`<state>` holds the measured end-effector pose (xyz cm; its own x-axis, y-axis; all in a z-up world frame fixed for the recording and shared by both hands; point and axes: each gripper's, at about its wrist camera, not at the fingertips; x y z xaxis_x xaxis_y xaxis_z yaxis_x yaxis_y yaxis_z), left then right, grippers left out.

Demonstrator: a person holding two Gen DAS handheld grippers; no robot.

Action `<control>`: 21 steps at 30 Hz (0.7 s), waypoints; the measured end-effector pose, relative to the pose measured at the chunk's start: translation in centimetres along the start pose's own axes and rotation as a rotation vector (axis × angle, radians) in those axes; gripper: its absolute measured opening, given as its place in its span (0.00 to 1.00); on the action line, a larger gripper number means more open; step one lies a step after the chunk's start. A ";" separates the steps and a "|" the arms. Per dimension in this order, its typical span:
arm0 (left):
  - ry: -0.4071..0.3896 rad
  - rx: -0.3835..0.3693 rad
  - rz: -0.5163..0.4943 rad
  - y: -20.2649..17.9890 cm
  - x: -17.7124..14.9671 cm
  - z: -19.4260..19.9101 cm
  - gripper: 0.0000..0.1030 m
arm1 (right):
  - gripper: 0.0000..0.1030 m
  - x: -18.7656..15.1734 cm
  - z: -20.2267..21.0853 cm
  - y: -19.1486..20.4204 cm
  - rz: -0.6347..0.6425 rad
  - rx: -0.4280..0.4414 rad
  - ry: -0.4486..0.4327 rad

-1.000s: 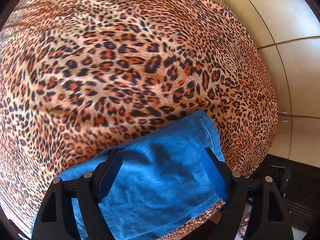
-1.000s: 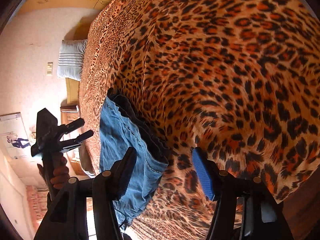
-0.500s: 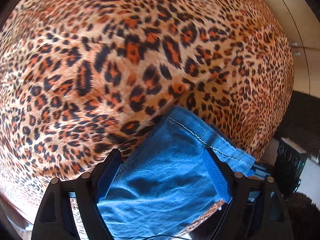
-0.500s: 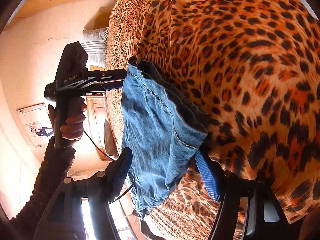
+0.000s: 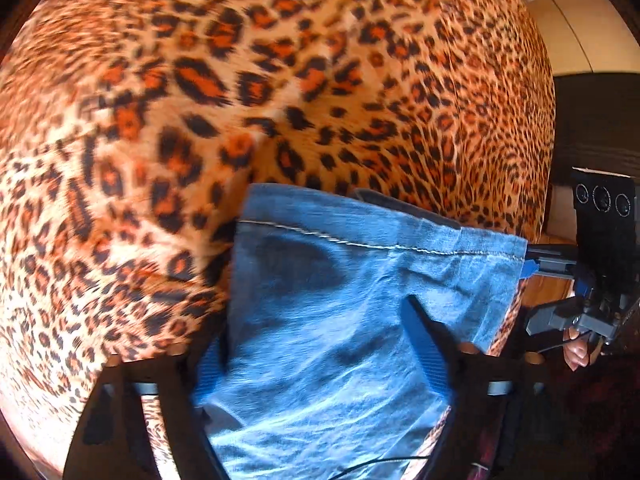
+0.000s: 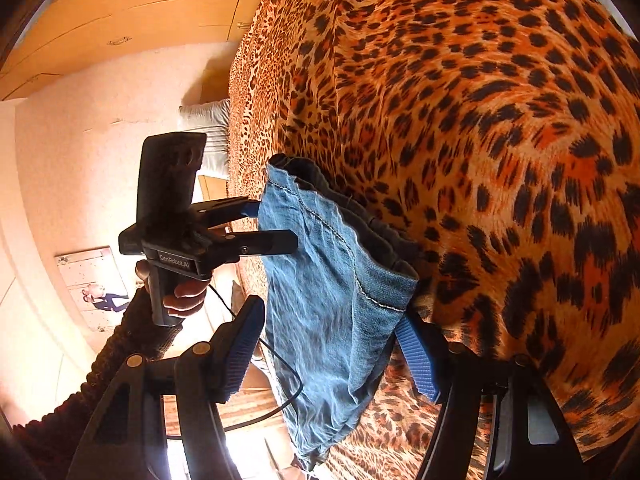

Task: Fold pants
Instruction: 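Close the left tool on the jeans leg while the right tool grips the hem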

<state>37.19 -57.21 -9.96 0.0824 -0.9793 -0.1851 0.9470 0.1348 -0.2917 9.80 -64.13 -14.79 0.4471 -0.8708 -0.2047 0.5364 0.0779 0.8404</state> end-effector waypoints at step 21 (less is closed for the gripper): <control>-0.419 0.033 0.209 -2.9 -8.9 2.5 0.26 | 0.67 12.1 -7.4 7.2 0.086 0.069 0.206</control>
<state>34.45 -49.26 -5.12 0.3840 -0.9094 0.1600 0.9056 0.3370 -0.2576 24.29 -70.50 -14.94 0.6299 -0.7440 -0.2231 0.4430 0.1082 0.8899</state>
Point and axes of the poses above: each gripper's, at about its wrist camera, not at the fingertips, and z roughly against the way its jaws point, y to its left, x to its top, and after that the axes turned 1 degree about z, right-handed
